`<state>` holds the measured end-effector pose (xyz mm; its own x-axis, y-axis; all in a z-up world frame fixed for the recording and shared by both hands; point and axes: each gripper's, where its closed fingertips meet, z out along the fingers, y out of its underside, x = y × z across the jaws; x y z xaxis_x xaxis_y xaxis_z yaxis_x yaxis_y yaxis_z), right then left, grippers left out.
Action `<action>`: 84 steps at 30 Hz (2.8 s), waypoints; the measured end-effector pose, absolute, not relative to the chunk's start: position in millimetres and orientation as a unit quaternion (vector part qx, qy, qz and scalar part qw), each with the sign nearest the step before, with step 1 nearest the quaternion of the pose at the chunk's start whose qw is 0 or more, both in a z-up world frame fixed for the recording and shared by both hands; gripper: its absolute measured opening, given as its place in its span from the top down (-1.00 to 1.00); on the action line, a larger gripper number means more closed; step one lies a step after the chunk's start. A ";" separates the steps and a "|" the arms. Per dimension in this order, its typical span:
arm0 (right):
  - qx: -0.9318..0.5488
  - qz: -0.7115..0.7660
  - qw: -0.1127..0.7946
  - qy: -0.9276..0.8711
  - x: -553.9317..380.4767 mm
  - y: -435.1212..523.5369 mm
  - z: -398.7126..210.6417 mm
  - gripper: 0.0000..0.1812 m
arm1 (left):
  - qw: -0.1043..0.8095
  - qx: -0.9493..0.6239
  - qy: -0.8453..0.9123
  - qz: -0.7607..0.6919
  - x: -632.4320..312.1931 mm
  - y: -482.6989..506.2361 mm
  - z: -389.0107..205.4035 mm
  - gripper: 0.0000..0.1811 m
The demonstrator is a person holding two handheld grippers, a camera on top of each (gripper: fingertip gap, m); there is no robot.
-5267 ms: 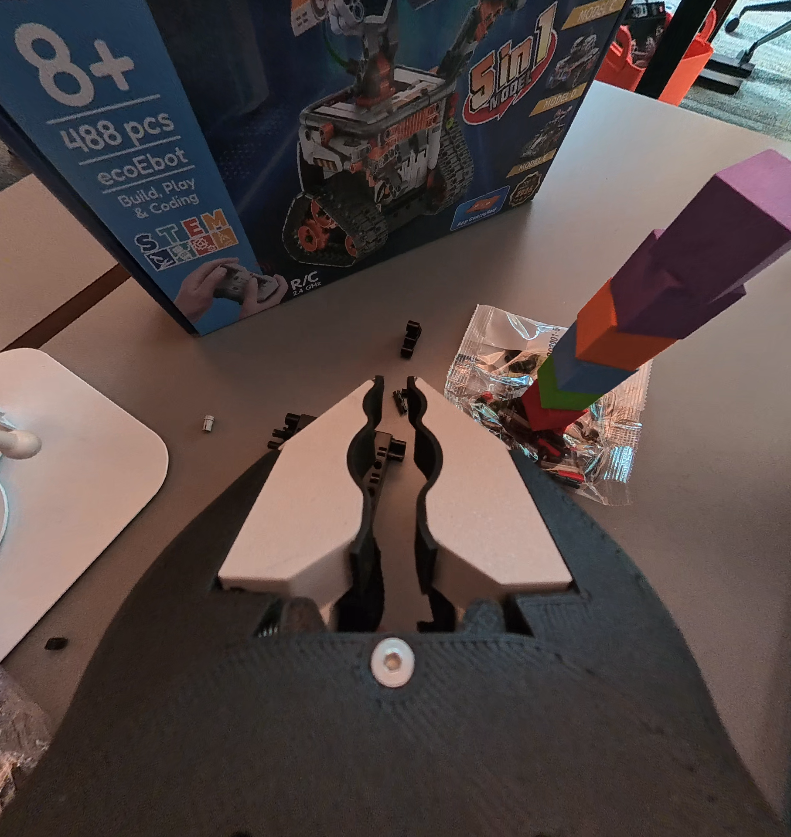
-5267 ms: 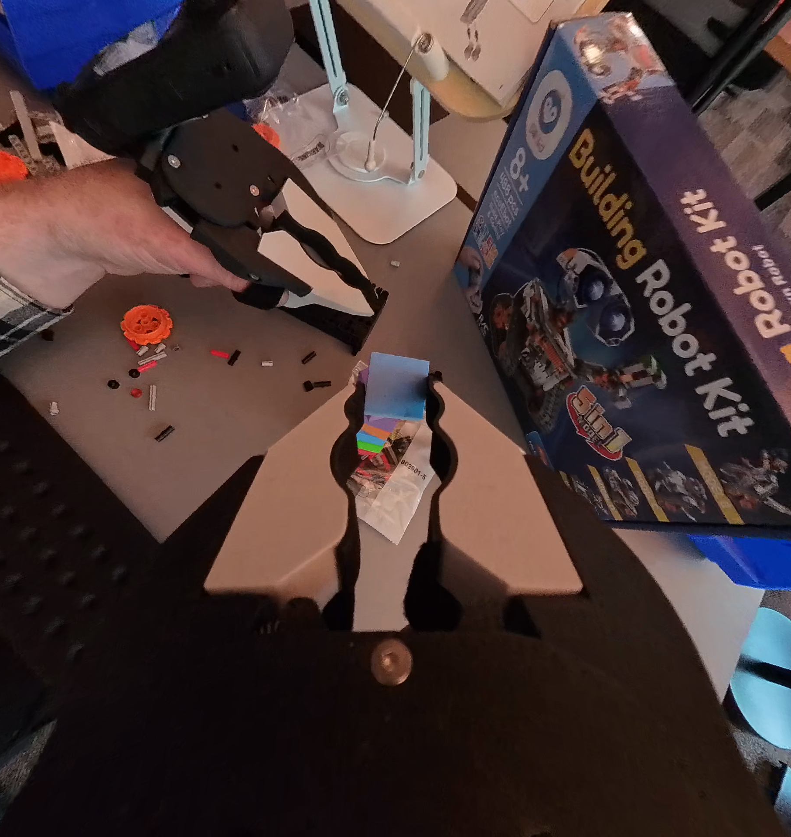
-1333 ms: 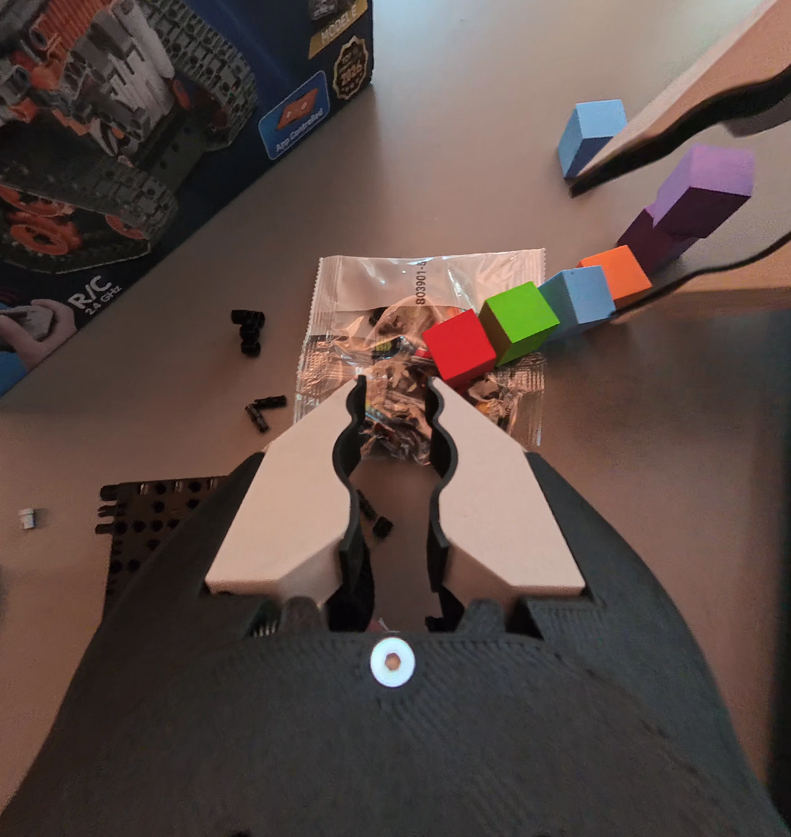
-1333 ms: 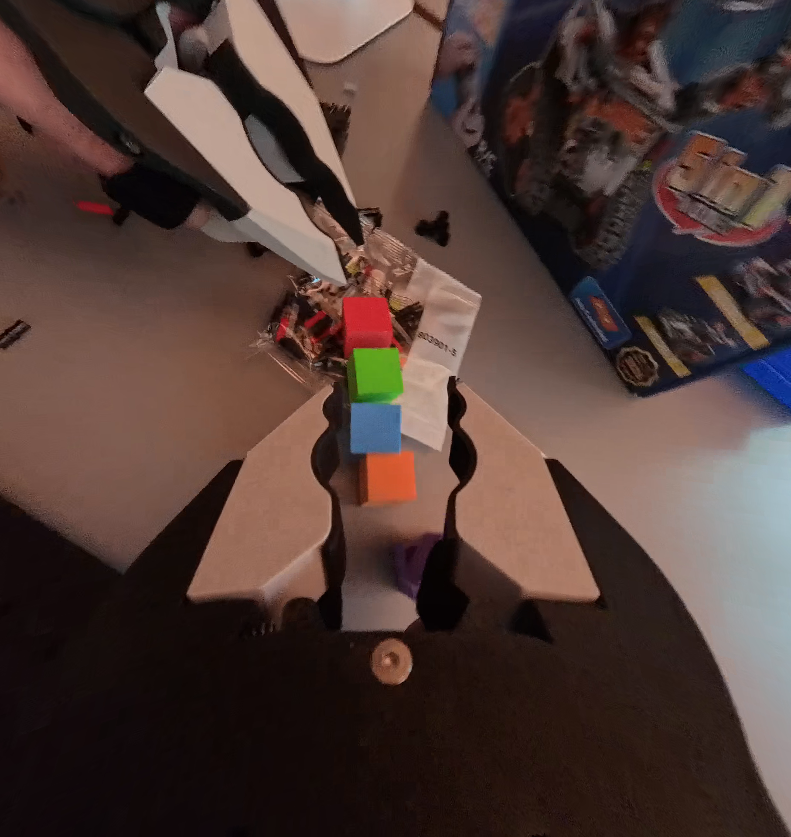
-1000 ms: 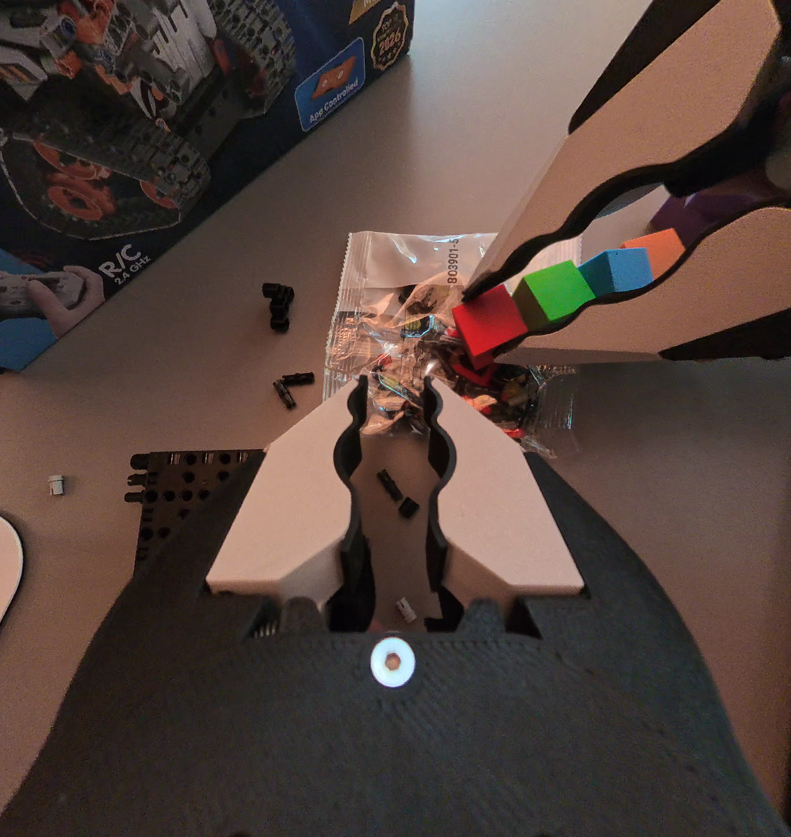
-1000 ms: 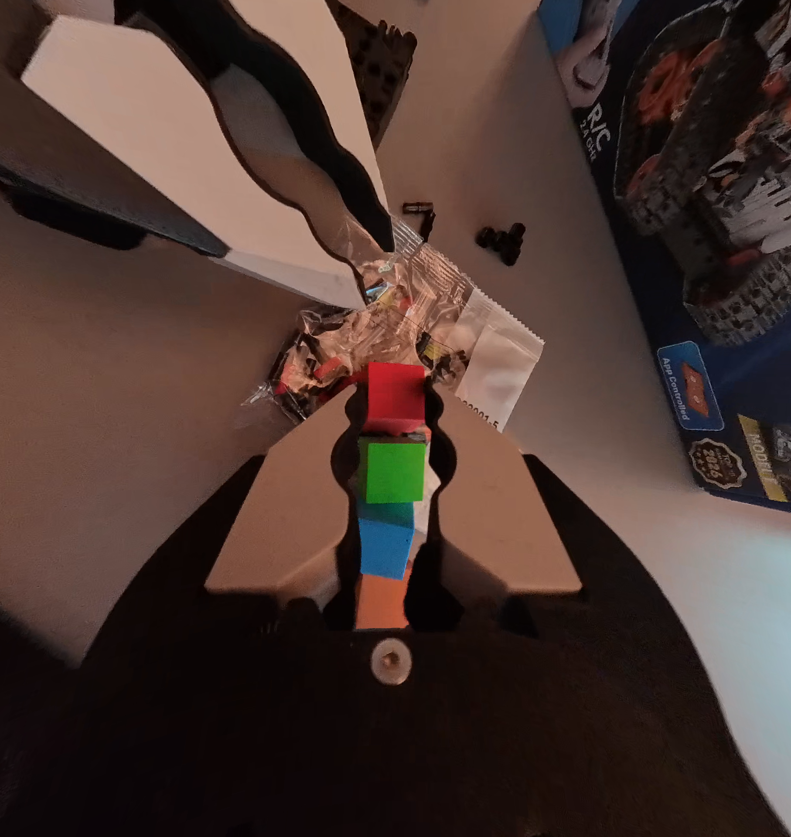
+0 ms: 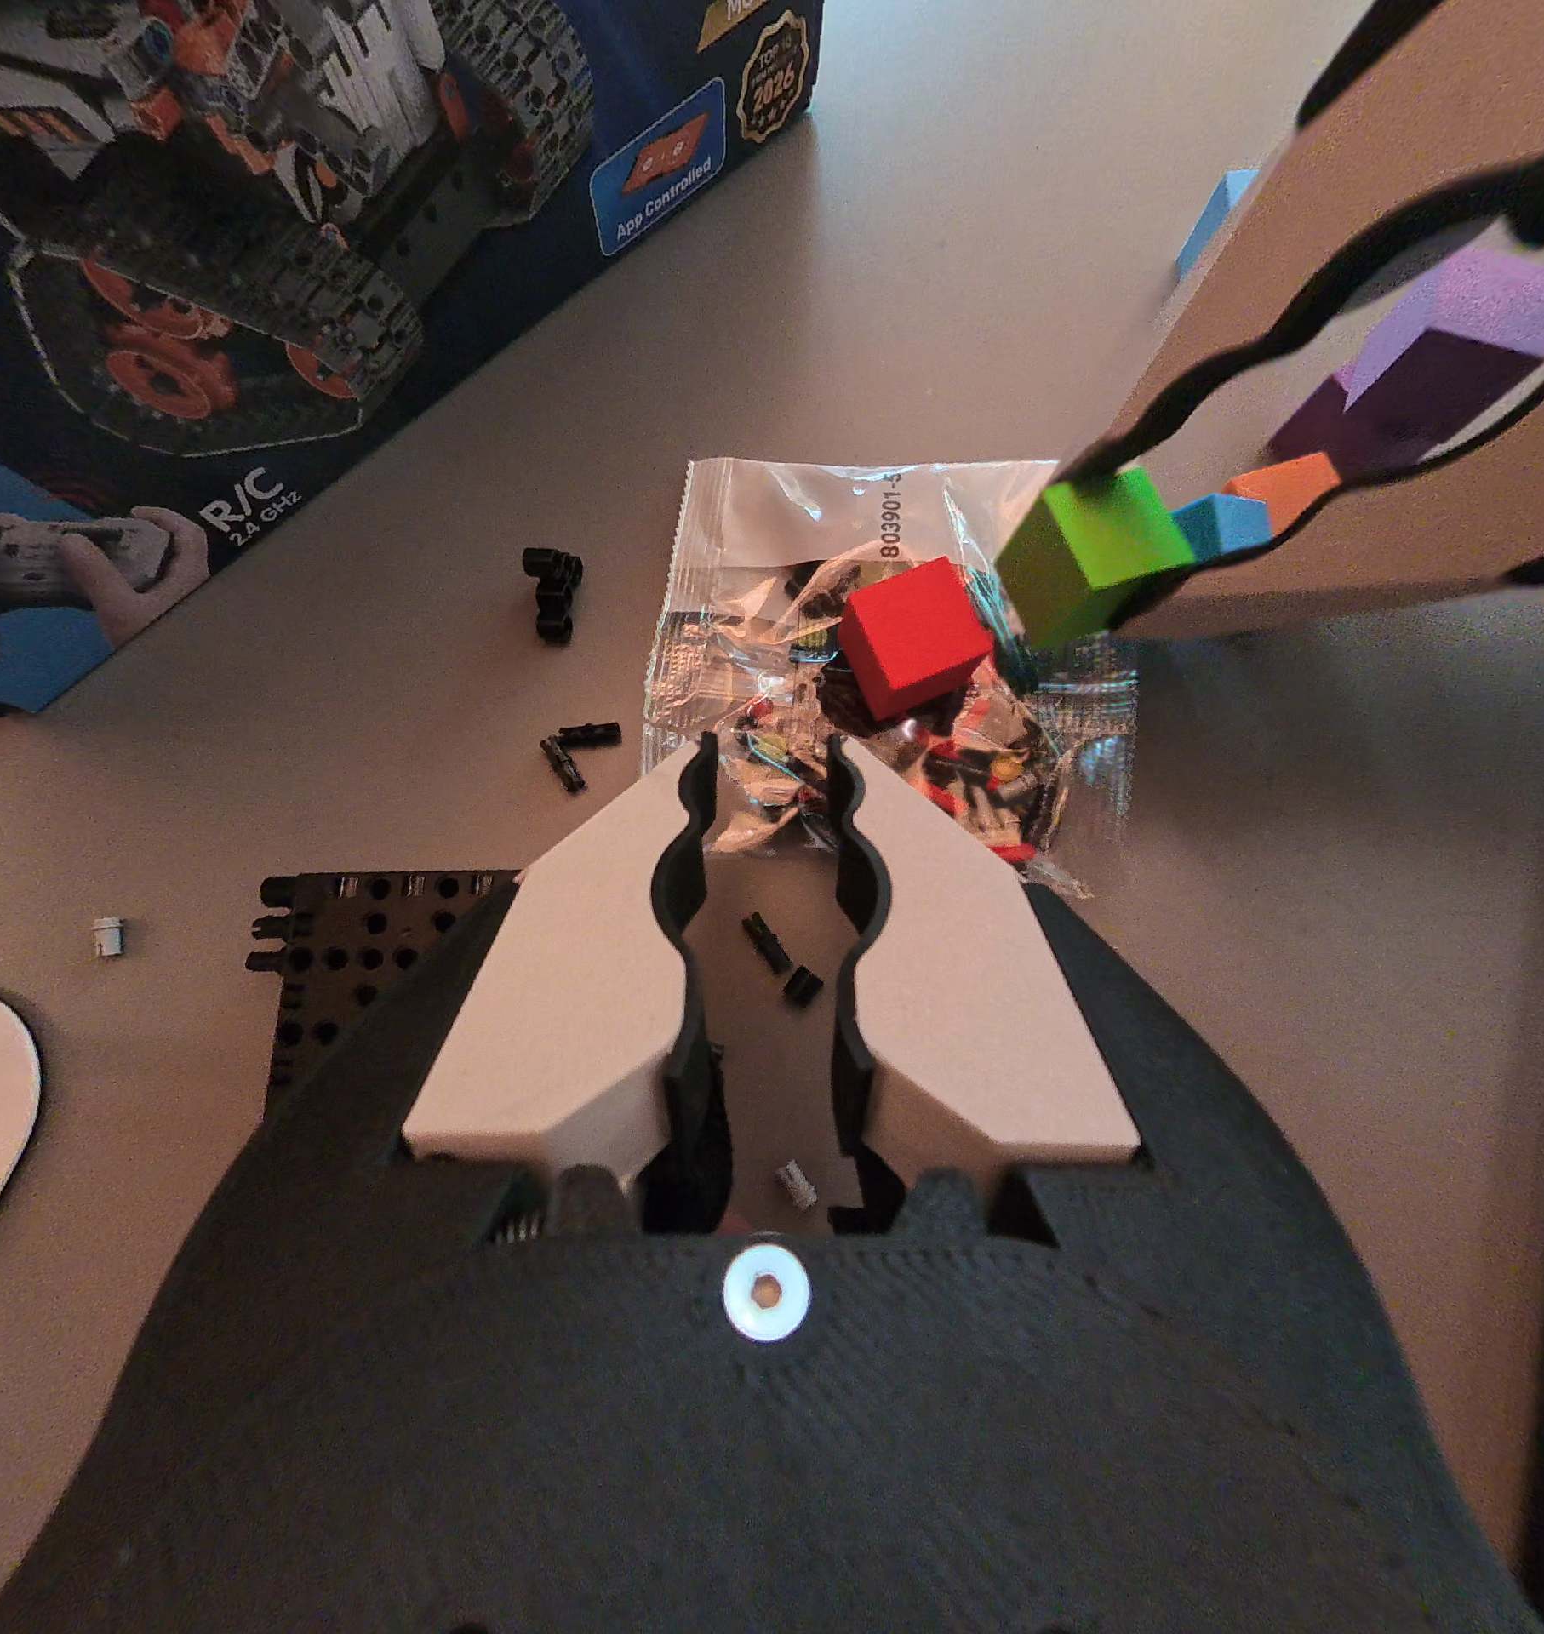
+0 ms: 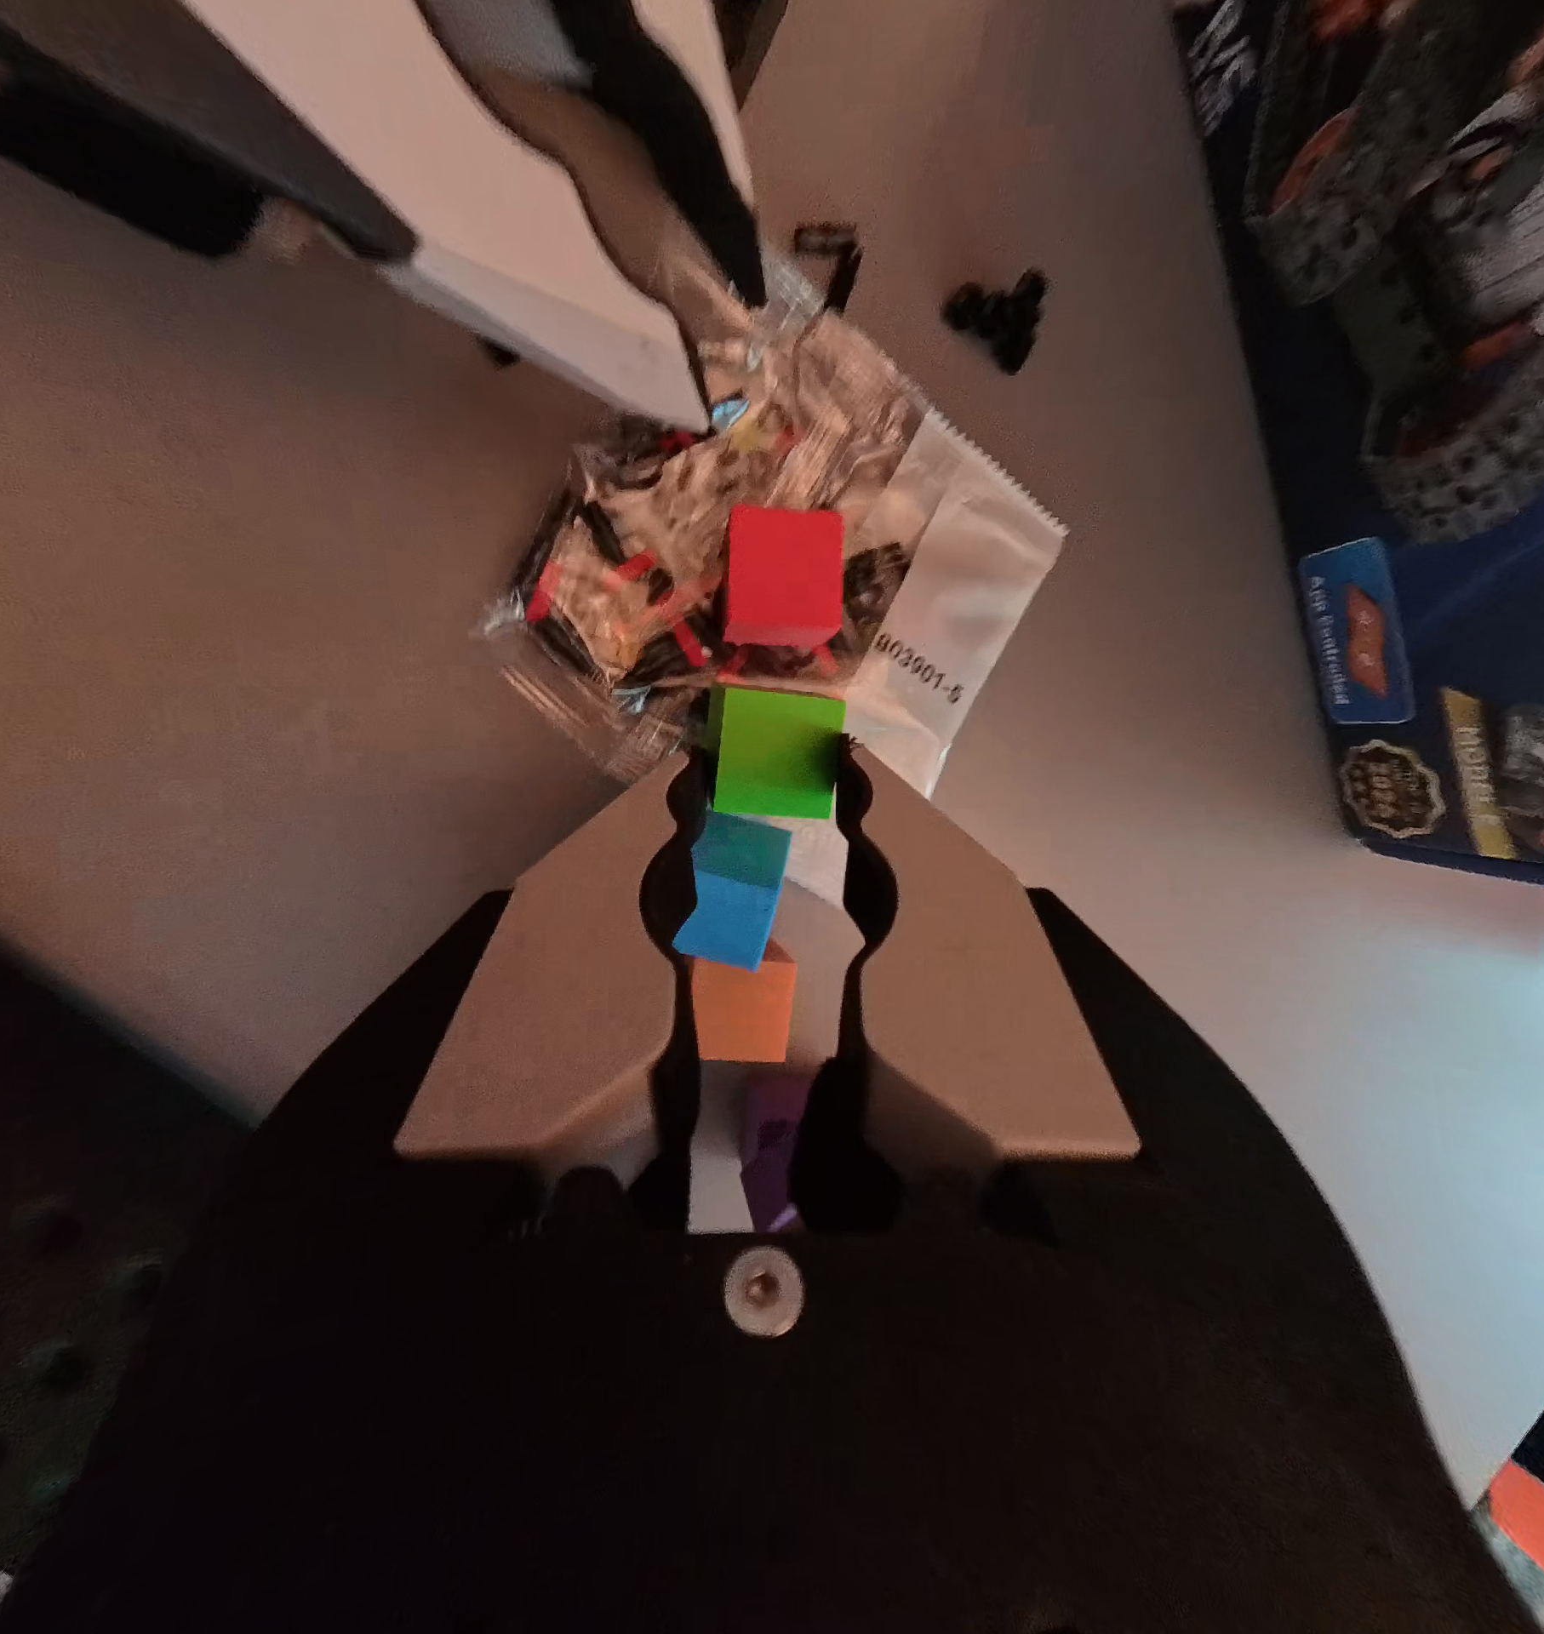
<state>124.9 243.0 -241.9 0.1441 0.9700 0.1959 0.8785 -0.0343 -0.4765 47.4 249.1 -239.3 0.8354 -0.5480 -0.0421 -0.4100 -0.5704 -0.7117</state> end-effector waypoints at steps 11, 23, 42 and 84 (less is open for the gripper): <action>-0.695 0.109 0.225 -0.674 86.5 251.3 -224.2 0.70 | 0.374 -0.882 0.271 -0.091 46.1 249.7 -240.2 0.75; -0.696 0.060 0.238 -0.675 124.0 249.9 -209.3 0.57 | 0.385 -0.876 0.275 -0.091 47.7 251.3 -235.2 0.75; -0.702 0.065 0.229 -0.671 146.2 237.2 -226.2 0.67 | 0.391 -0.865 0.294 -0.108 64.8 250.9 -235.1 0.76; -0.674 0.136 0.310 -0.657 97.8 253.6 -207.1 0.54 | 0.391 -0.861 0.308 -0.104 67.2 251.0 -237.3 0.77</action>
